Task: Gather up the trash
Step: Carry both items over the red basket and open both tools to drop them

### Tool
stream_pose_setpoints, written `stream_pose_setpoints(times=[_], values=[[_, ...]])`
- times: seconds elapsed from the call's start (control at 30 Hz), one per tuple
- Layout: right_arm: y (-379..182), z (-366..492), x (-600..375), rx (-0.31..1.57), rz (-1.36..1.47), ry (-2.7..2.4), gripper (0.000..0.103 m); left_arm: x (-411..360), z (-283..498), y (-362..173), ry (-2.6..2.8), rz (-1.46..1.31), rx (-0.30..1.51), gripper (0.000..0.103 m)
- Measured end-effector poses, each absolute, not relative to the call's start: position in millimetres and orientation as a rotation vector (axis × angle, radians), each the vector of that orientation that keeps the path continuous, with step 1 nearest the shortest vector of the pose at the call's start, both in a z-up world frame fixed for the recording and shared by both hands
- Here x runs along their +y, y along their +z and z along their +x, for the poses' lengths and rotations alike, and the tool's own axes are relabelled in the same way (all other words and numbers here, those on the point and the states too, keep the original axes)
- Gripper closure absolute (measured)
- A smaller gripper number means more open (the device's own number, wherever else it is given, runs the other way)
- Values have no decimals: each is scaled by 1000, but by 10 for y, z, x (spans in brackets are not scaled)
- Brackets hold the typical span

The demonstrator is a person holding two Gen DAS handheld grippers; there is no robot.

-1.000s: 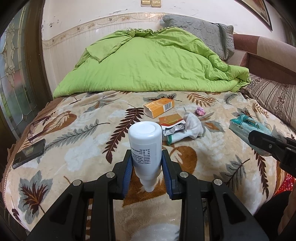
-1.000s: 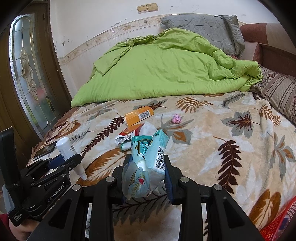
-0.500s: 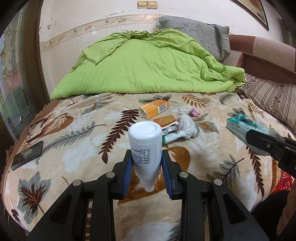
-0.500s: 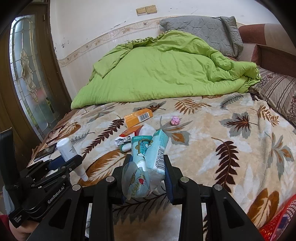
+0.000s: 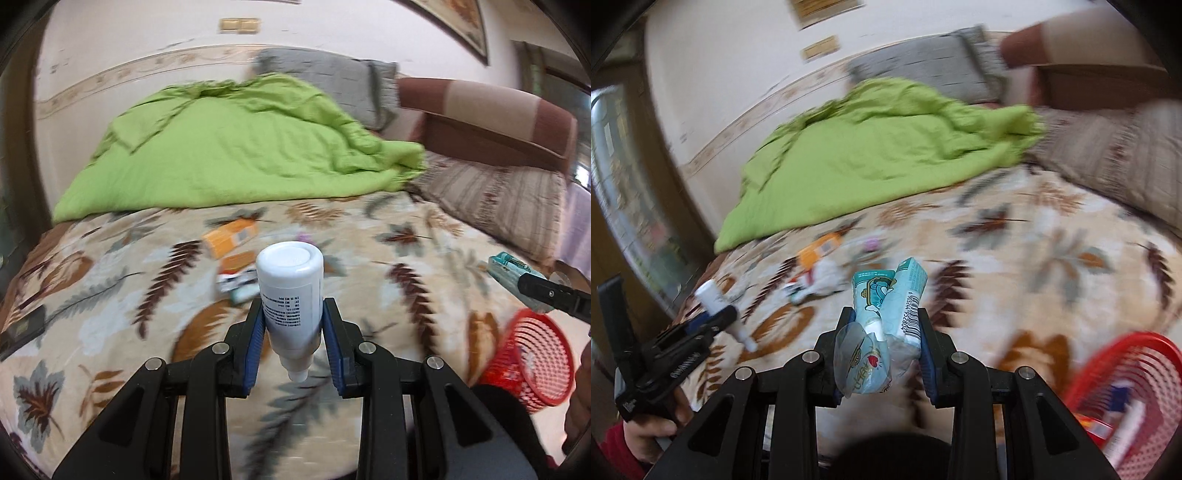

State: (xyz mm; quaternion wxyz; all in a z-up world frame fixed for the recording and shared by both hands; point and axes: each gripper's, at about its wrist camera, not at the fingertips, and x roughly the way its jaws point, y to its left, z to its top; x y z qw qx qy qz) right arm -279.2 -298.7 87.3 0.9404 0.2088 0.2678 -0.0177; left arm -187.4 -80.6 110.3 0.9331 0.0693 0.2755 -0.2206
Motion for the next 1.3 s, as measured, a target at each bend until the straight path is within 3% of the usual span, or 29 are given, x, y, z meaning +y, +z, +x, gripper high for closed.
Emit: stream_pose_setpoints(times=[0.47, 1.03, 1.1, 1.17, 1.3], values=[[865, -4034, -4331, 537, 538, -375, 68, -2299, -2580, 1454, -894, 221, 565, 73], [561, -4467, -4751, 544, 696, -416, 64, -3406, -2952, 984, -1196, 284, 816, 73], [507, -4464, -4772, 553, 712, -412, 60, -3444, -2958, 927, -1204, 281, 838, 69], [468, -4446, -4788, 567, 723, -409, 53, -3442, -2944, 907, -1202, 271, 846, 56], [462, -4452, -4803, 572, 715, -423, 47, -3382, -2888, 909, -1182, 255, 846, 54]])
